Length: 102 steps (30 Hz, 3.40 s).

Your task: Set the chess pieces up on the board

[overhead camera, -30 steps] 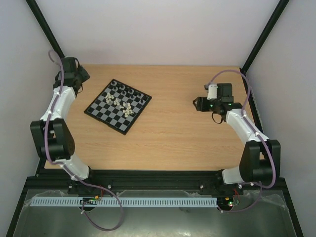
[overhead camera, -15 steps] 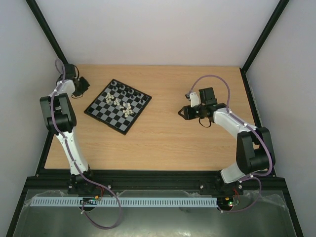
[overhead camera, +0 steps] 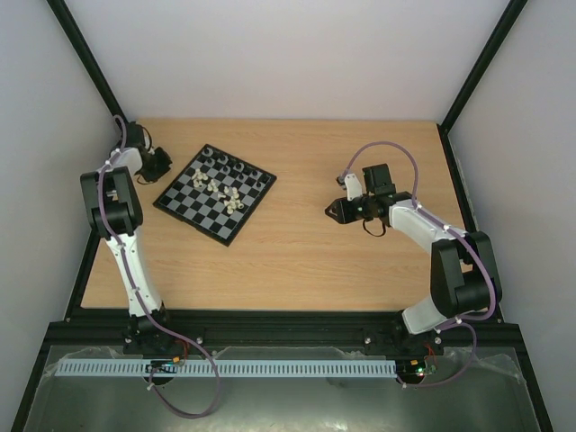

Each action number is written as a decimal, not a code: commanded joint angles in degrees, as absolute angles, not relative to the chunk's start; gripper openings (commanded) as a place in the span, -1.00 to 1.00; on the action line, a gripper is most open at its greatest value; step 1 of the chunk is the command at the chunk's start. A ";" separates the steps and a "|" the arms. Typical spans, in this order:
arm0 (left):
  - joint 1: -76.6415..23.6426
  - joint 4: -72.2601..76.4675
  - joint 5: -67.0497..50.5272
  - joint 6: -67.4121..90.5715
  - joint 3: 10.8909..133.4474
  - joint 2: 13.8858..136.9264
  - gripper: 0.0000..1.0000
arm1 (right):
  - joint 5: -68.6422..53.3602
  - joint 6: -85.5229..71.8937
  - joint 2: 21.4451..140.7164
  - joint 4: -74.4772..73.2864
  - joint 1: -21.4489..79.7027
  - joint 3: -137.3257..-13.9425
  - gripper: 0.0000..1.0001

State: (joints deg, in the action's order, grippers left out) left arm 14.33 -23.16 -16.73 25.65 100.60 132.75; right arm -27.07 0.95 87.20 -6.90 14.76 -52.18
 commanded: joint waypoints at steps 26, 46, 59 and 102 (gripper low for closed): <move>2.24 -28.48 -23.21 20.57 80.65 119.07 -0.96 | -25.03 0.17 92.23 -8.33 14.43 -53.56 -0.46; -10.02 -29.23 -23.97 18.30 69.80 112.49 -0.95 | -18.91 -1.39 101.44 -13.36 12.05 -57.52 -0.47; -16.89 -26.59 -24.00 19.10 60.84 107.03 -0.93 | -20.12 -1.20 103.58 -14.02 12.04 -58.01 -0.53; -21.02 -29.74 -4.54 30.03 50.83 88.80 -0.70 | -29.14 -2.59 96.48 -15.70 13.91 -53.31 -0.70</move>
State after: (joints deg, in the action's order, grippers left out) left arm -21.78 -28.91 -7.79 28.40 51.33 92.01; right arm -28.56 -2.68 97.71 -12.19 13.82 -53.58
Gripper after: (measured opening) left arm 0.137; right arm 0.153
